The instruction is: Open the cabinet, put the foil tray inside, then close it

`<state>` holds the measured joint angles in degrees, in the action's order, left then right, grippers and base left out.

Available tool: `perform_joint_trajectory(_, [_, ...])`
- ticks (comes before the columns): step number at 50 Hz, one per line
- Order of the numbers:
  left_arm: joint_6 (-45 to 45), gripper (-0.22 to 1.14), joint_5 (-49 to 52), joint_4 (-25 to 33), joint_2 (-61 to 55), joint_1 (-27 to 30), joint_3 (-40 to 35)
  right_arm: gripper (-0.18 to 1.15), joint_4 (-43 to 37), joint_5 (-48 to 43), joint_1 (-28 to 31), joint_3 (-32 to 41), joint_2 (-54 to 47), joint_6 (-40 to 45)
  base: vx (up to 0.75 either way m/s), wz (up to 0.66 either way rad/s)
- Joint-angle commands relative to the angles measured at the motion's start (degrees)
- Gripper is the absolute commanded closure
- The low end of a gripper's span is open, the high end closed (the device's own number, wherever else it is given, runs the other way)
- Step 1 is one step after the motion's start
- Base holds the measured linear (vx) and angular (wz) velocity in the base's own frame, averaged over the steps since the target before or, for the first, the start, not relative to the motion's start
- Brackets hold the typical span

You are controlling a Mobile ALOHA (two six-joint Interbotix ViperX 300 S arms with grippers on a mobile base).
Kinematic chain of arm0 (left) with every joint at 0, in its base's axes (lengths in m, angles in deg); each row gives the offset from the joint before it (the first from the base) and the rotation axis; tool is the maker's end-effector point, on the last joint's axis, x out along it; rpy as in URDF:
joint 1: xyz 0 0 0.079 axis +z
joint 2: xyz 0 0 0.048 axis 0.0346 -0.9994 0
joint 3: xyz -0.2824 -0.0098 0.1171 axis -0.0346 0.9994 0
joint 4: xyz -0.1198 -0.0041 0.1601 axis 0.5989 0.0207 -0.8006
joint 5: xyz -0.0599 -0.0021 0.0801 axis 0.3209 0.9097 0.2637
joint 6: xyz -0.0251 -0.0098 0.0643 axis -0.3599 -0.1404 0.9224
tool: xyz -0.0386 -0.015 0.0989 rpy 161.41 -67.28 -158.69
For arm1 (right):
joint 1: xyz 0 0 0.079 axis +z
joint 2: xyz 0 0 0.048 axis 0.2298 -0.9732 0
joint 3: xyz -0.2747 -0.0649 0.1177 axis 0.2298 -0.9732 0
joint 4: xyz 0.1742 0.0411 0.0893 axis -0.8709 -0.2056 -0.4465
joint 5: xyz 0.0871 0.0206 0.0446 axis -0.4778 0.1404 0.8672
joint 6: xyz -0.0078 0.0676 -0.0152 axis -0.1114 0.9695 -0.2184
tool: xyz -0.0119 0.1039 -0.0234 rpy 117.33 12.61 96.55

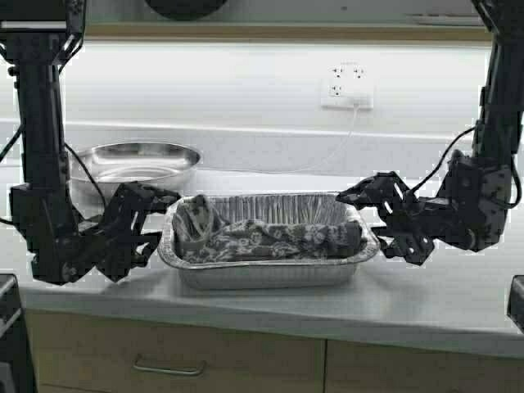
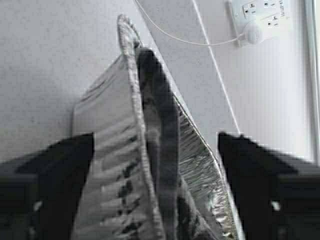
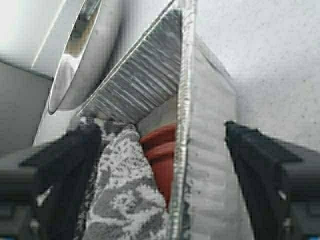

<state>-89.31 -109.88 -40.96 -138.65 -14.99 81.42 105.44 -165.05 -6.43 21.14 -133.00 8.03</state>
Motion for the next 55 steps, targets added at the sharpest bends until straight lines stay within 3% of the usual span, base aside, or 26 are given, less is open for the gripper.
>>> perform_joint_trajectory(1, [-0.3, -0.08, -0.3, -1.9, 1.1, -0.1, -0.4, -0.06, 1.5, -0.9, -0.1, 0.3, 0.5, 1.0, 0.05, 0.0])
perform_joint_trajectory(7, [-0.4, 0.06, -0.3, -3.3, 1.1, -0.1, -0.6, -0.01, 1.6, -2.8, -0.1, -0.5, 0.5, 1.4, 0.05, 0.0])
perform_joint_trajectory(13, [-0.4, 0.33, -0.3, -3.3, 1.1, -0.1, -0.3, 0.16, 1.6, -5.4, -0.3, -1.8, 0.4, 1.2, 0.03, -0.01])
perform_joint_trajectory(18, [-0.4, 0.62, -0.3, -3.3, 1.3, -0.1, -0.3, 0.43, 1.6, -5.8, -0.4, -1.9, -0.1, 1.5, 0.01, -0.01])
perform_joint_trajectory(23, [-0.4, 0.93, -0.2, -3.3, 1.8, -0.1, 0.2, 0.84, 1.6, -6.9, -0.4, -2.1, -0.4, 1.4, 0.0, -0.01])
perform_joint_trajectory(26, [-0.4, 0.96, -0.2, -3.3, 2.1, -0.1, 0.4, 1.02, 1.5, -8.1, -0.4, -2.5, -0.3, 1.8, -0.01, -0.01])
perform_joint_trajectory(28, [-0.6, 0.93, -0.1, -3.3, 2.5, -0.1, 0.7, 1.02, 1.5, -8.3, -0.4, -2.8, -0.1, 2.3, 0.0, 0.0])
perform_joint_trajectory(34, [-2.3, 0.87, 0.0, -3.6, 4.5, -0.1, 2.4, 0.86, 2.2, -8.8, -0.4, -4.1, 1.2, 4.5, 0.0, 0.0])
perform_joint_trajectory(55, [-5.3, 0.88, 4.8, -6.0, 24.6, -0.1, 17.8, 0.89, 1.0, -10.9, 1.1, -23.2, 22.3, 4.9, 0.0, 0.0])
